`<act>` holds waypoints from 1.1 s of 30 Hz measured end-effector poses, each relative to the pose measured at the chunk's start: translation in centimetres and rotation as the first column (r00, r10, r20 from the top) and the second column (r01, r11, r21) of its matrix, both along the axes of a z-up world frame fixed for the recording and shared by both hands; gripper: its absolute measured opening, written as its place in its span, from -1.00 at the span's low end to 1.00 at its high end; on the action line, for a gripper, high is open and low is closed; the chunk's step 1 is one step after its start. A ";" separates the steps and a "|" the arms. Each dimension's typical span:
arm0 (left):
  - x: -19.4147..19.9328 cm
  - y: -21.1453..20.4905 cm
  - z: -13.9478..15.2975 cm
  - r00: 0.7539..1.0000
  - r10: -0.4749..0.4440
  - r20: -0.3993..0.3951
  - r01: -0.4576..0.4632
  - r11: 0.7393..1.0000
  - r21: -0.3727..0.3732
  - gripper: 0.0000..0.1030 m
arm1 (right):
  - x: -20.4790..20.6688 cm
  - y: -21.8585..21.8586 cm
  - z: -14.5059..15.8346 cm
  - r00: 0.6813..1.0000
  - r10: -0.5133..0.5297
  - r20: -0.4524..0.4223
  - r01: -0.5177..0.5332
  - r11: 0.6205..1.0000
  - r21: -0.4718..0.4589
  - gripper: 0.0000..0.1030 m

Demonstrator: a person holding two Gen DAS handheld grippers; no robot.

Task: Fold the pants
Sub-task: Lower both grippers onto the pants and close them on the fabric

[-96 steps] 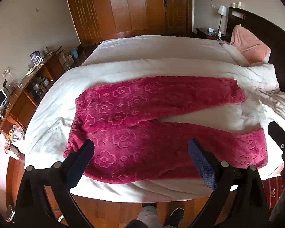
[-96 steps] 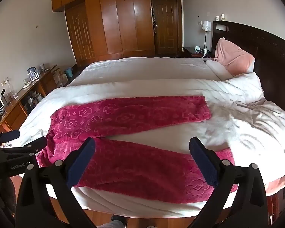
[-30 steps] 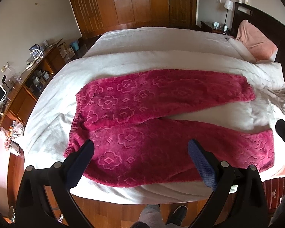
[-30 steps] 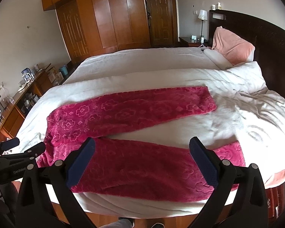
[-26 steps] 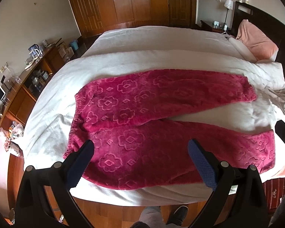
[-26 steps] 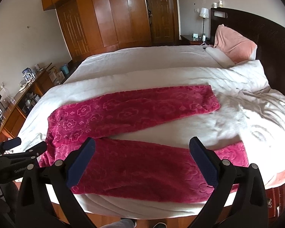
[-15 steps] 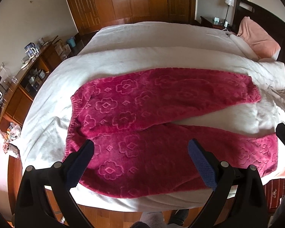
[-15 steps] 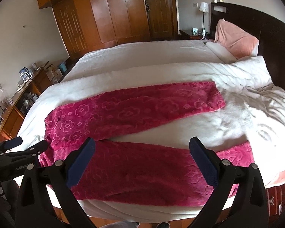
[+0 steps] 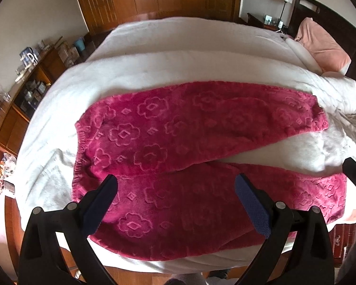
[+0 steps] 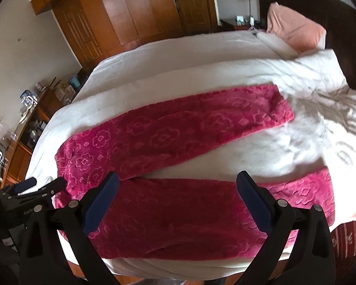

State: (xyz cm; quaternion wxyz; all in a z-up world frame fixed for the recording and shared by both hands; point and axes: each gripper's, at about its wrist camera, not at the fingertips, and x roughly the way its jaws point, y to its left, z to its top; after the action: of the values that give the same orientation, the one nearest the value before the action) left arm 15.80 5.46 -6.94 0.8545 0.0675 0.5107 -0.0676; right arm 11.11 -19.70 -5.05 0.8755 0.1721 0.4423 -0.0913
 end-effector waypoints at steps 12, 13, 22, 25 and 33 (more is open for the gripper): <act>6.1 3.7 -4.3 0.994 0.036 -0.103 -0.035 0.999 0.019 0.90 | 2.8 -2.0 -4.3 0.986 -0.069 -0.150 0.079 0.995 0.058 0.95; 7.1 4.4 -5.0 0.992 0.051 -0.115 -0.048 0.998 0.027 0.90 | 2.9 -2.3 -4.7 0.983 -0.079 -0.166 0.090 0.994 0.057 0.95; 13.4 8.8 -8.7 0.972 0.187 -0.139 -0.174 0.979 0.104 0.90 | 4.0 -5.8 -7.9 0.963 -0.121 -0.241 0.135 0.990 0.040 0.95; 15.6 10.8 -9.9 0.960 0.249 -0.130 -0.231 0.963 0.136 0.90 | 5.2 -7.7 -9.3 0.957 -0.126 -0.262 0.139 0.990 0.032 0.95; 20.9 17.6 -11.7 0.901 0.425 -0.084 -0.403 0.893 0.199 0.90 | 11.4 -15.5 -11.5 0.951 -0.145 -0.274 0.159 0.987 0.027 0.95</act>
State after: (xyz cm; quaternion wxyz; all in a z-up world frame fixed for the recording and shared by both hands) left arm 36.66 23.08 -18.64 0.8060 0.0281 0.5698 0.1576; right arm 22.55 -35.18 -16.53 0.7927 0.2127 0.5453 -0.1703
